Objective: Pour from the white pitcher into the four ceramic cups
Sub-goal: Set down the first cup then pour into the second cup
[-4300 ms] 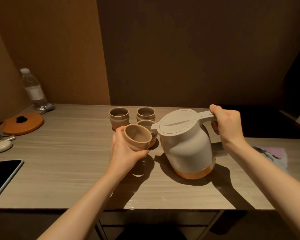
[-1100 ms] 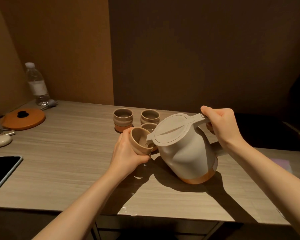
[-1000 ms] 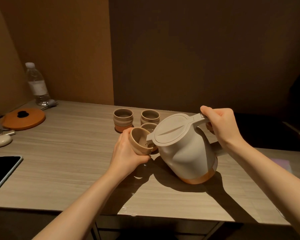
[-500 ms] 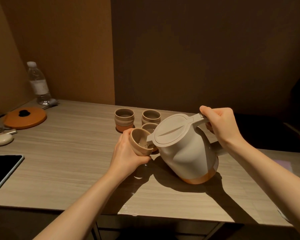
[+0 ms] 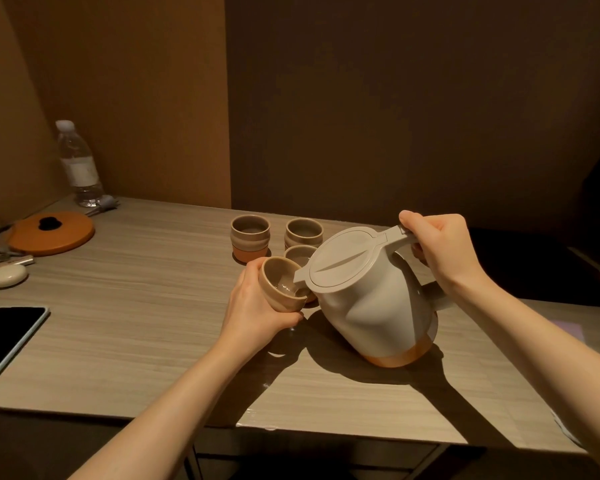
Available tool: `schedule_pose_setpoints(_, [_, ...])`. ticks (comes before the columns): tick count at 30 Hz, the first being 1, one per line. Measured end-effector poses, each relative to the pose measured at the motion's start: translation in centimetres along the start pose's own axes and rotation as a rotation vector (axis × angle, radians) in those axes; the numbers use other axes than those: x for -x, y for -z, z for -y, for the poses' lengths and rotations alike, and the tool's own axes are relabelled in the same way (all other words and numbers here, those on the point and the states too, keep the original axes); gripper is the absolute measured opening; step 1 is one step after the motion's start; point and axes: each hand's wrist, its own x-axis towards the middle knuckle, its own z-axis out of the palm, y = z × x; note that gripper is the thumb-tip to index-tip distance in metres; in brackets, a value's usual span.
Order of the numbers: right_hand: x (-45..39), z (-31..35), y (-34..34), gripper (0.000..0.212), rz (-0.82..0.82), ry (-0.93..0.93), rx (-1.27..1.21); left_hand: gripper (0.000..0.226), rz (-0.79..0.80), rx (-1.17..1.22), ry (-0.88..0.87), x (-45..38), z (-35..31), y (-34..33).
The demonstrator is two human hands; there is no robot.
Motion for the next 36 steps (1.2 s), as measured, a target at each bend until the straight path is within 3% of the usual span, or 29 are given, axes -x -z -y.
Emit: schedule_pose_setpoints(36, [0.01,0.77,-0.63,0.054,0.042,0.012,0.025,0.099,-0.001,0.010,0.030,0.20,0.85,-0.03])
